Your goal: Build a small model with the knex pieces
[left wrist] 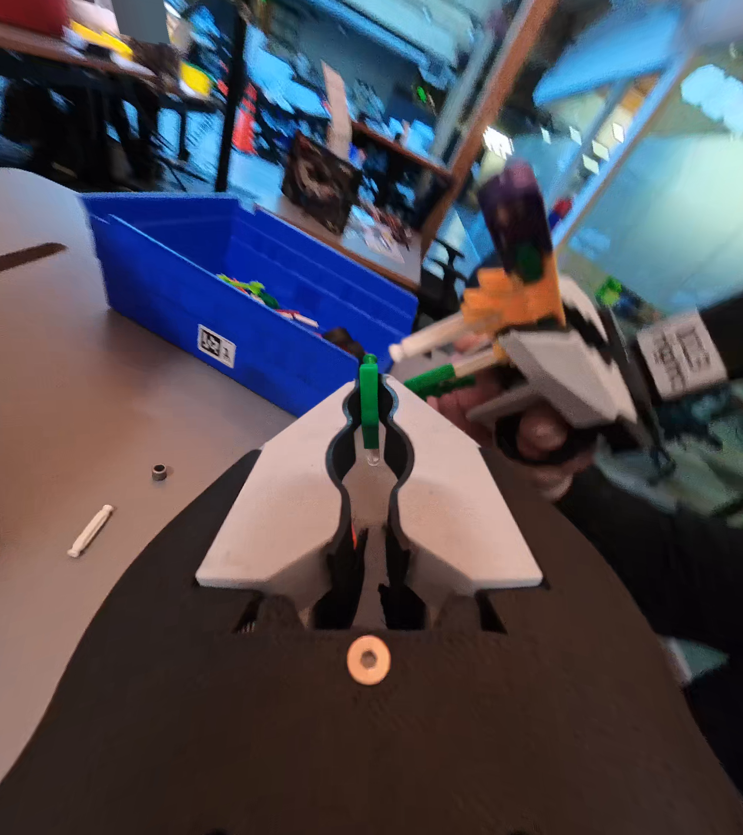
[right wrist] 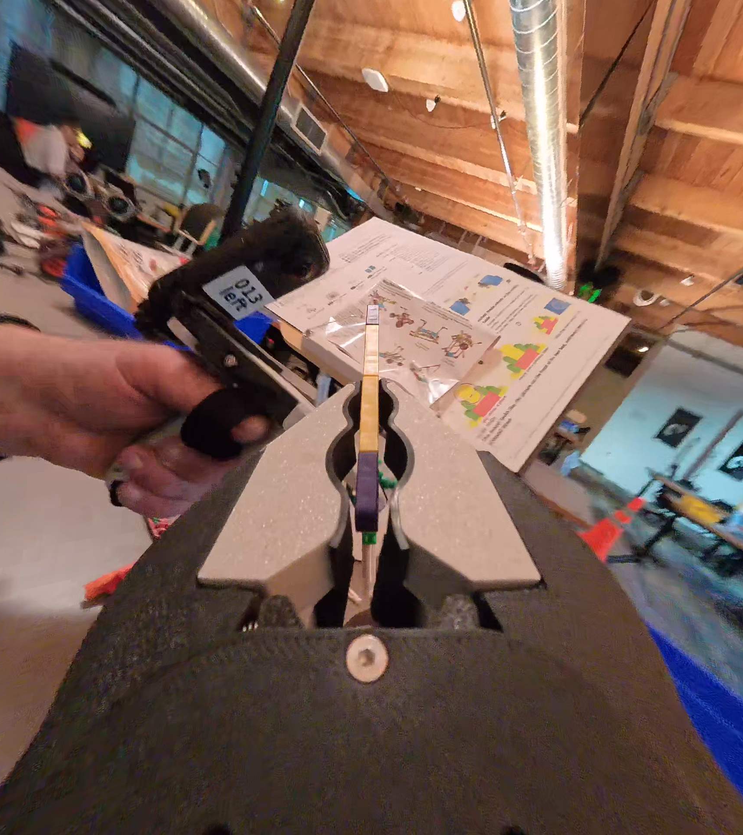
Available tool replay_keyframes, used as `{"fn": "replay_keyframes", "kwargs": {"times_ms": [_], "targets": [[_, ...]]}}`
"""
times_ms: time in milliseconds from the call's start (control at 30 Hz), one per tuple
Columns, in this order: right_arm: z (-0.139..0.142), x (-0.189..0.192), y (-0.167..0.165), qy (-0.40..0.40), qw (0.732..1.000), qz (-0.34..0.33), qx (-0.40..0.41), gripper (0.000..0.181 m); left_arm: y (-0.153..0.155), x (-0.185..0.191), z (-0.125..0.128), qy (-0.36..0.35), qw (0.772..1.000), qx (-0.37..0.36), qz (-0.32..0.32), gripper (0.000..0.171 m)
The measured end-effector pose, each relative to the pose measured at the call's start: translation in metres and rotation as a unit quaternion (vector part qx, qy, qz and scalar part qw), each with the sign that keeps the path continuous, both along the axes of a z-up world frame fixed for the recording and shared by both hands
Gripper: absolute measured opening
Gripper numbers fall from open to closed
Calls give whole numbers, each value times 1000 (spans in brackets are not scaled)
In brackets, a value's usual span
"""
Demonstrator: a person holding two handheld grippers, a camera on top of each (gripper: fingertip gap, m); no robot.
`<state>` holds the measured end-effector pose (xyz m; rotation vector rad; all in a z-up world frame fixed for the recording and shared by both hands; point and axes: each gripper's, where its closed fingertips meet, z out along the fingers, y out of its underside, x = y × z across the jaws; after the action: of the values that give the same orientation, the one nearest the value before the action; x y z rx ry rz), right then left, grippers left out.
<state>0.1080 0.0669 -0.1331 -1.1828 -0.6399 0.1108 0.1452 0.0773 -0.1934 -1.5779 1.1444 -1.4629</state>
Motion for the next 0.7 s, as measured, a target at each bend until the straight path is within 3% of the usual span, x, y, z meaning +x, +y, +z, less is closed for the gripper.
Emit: {"fn": "replay_keyframes", "kwargs": {"times_ms": [100, 167, 333, 433, 533, 633, 700], "targets": [[7, 22, 1, 118, 987, 90, -62, 3, -1, 0, -19, 37, 996, 79, -23, 3], [-2, 29, 3, 133, 980, 113, -98, 4, -12, -3, -42, 95, 989, 74, -80, 4], [-14, 35, 10, 195, 949, 175, -178, 4, -7, -18, -102, 215, 966, 83, -119, 5], [-17, 38, 11, 211, 939, 187, -198, 3, -2, -24, -120, 264, 951, 115, -111, 26], [-18, 38, 13, 238, 925, 207, -212, 3, -2, -19, -102, 228, 959, 130, -103, 53], [-13, 32, 9, 257, 913, 238, -208, 3, -28, -8, -59, 115, 978, 106, -138, 70], [-10, 23, 6, 258, 910, 255, -201, 3, -37, 1, -36, 51, 984, 114, -130, 63]]}}
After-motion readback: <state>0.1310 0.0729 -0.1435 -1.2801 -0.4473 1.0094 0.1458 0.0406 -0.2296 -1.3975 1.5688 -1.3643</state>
